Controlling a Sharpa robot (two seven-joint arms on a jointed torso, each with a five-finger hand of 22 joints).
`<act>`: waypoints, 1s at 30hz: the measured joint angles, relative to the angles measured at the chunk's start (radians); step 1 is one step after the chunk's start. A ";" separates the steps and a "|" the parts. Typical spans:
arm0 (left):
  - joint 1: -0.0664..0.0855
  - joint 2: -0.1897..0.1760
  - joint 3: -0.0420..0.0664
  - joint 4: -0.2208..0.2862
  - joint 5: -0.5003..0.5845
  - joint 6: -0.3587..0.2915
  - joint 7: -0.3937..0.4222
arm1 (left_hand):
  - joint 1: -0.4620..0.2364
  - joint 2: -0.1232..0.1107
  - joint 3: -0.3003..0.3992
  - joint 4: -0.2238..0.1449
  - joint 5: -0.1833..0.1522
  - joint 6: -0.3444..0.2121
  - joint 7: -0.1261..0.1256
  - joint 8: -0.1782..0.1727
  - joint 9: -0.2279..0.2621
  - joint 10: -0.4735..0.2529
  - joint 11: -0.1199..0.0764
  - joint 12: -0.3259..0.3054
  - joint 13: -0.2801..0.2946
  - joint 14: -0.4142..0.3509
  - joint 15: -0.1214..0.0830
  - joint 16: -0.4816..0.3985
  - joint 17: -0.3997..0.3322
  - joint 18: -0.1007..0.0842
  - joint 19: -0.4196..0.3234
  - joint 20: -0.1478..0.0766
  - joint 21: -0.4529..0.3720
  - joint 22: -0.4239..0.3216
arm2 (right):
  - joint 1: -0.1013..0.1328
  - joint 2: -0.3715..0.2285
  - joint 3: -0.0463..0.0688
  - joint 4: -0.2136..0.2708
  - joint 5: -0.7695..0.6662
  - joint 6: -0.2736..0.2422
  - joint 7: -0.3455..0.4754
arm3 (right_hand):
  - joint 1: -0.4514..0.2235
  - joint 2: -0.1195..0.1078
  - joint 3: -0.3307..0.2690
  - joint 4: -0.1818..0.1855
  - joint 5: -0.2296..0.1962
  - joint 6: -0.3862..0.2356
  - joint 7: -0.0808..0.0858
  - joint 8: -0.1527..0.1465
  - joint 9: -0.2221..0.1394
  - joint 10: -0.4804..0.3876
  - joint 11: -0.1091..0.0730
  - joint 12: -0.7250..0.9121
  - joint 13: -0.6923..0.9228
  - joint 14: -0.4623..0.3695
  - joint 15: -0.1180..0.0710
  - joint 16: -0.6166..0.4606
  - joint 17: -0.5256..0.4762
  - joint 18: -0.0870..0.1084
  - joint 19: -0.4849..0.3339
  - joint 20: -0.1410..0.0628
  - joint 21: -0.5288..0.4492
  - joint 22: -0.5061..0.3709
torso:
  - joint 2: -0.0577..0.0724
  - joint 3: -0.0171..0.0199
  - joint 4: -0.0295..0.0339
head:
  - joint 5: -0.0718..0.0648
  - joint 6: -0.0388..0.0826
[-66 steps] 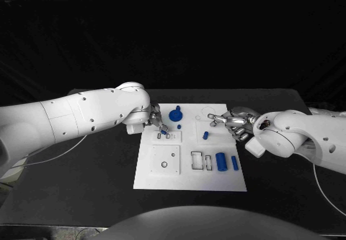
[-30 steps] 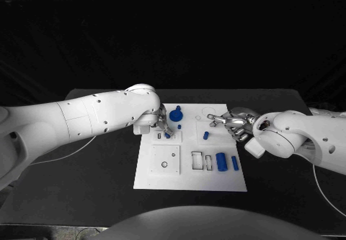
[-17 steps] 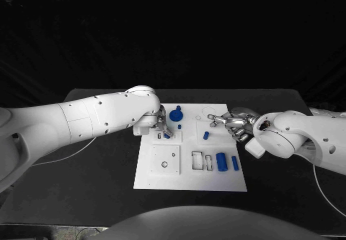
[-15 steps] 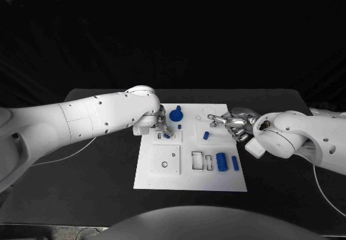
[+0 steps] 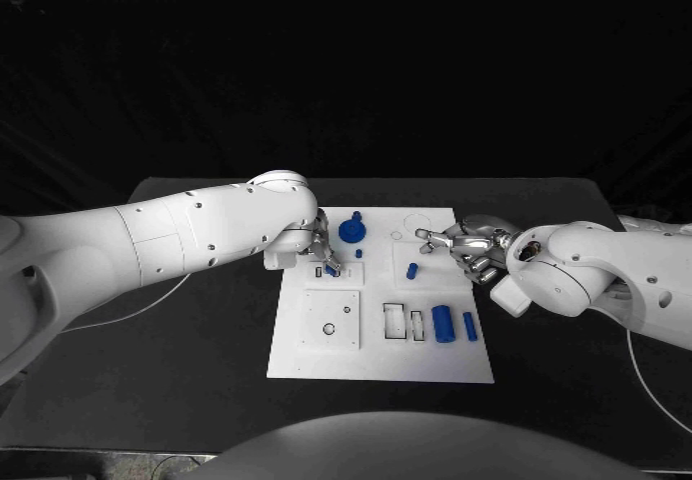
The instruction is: Assemble the parts on the task board
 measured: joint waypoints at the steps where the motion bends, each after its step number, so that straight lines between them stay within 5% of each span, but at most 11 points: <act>1: 0.000 0.000 0.000 -0.001 0.000 0.000 0.000 | 0.000 0.000 0.000 0.000 0.000 0.000 0.000 0.000 0.000 0.000 0.000 0.000 0.000 0.000 0.000 0.000 0.000 0.000 0.000 0.000 0.000 0.000 | 0.000 0.000 0.000 0.000 0.000 0.000 0.000 | 0.000 0.000 0.000 0.000 0.000 0.000 0.000 0.000 0.000 0.000 0.000 0.000 0.000 0.000 0.000 0.000 0.000 0.000 0.000 0.000 0.000 0.000 | 0.000 0.0000 0.0000 | 0.000 0.000; 30: -0.004 0.012 0.001 -0.016 0.019 -0.002 0.000 | 0.000 0.000 0.003 0.003 -0.012 0.000 0.000 -0.004 0.003 0.000 0.000 0.000 0.000 0.000 0.000 0.000 0.001 0.000 0.000 0.000 0.000 0.000 | 0.000 0.000 0.000 0.003 0.001 0.000 0.000 | 0.000 0.000 0.000 0.000 0.000 0.000 0.000 0.000 0.000 0.000 0.000 0.000 0.000 0.000 0.000 0.000 0.000 0.000 0.000 0.000 0.000 0.000 | 0.000 0.0002 0.0005 | -0.004 0.000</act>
